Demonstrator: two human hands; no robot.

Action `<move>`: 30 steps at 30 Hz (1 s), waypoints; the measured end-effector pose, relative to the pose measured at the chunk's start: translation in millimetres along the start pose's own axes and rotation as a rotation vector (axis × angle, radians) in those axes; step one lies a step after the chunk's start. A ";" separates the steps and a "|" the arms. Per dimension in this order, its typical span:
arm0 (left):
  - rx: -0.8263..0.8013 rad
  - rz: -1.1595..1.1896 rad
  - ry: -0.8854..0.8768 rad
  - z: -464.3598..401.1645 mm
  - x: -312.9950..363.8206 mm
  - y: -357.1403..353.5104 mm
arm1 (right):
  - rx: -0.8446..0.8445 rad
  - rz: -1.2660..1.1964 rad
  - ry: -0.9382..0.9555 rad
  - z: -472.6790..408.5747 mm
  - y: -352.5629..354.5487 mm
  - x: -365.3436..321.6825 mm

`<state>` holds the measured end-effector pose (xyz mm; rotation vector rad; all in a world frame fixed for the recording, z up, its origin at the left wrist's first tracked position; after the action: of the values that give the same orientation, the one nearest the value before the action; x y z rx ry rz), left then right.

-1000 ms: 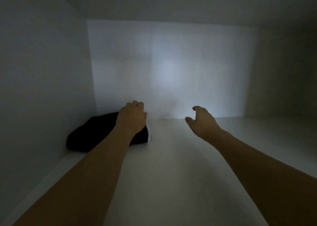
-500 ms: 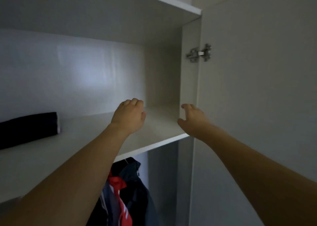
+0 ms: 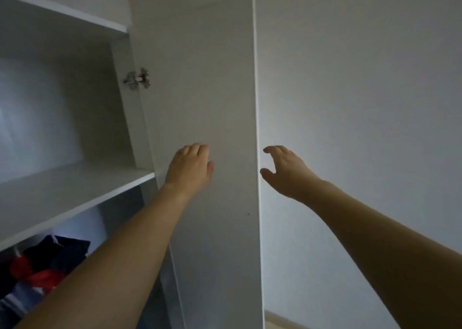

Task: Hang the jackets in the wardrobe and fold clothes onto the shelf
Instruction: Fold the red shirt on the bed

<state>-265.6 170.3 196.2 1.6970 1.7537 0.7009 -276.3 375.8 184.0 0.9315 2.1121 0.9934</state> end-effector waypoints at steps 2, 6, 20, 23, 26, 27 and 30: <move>-0.002 0.044 -0.027 2.9 62.9 9.5 | 0.022 0.026 -0.064 40.3 34.4 44.2; -0.012 0.203 -0.092 21.2 200.1 16.5 | 0.042 0.072 -0.197 130.4 98.3 138.6; -0.345 0.436 -0.290 103.3 606.4 -41.0 | -0.088 0.132 -0.610 412.1 220.3 424.5; -0.419 0.492 -0.304 126.7 685.8 -45.4 | -0.090 0.106 -0.697 473.9 255.1 473.1; -0.475 0.537 -0.386 158.7 791.0 -32.5 | -0.052 0.114 -0.815 554.2 305.5 538.7; -0.474 0.552 -0.407 168.1 824.6 -25.6 | -0.039 0.109 -0.851 581.1 321.5 560.3; -0.467 0.582 -0.433 197.0 915.2 -9.6 | -0.013 0.114 -0.913 654.0 361.4 618.0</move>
<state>-137.2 1077.5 4.1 1.8412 0.7258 0.8272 -6.5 1287.7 -5.8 1.2080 1.2891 0.4696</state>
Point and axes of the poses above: each hand's wrist, its own z-axis away from the middle knuckle, its own y-axis out of the back of the hand, x = y × z, the point moved 9 cm from there along -z, towards the middle knuckle, and after that the axes turned 4 degrees about y, right-handed, at the moved point
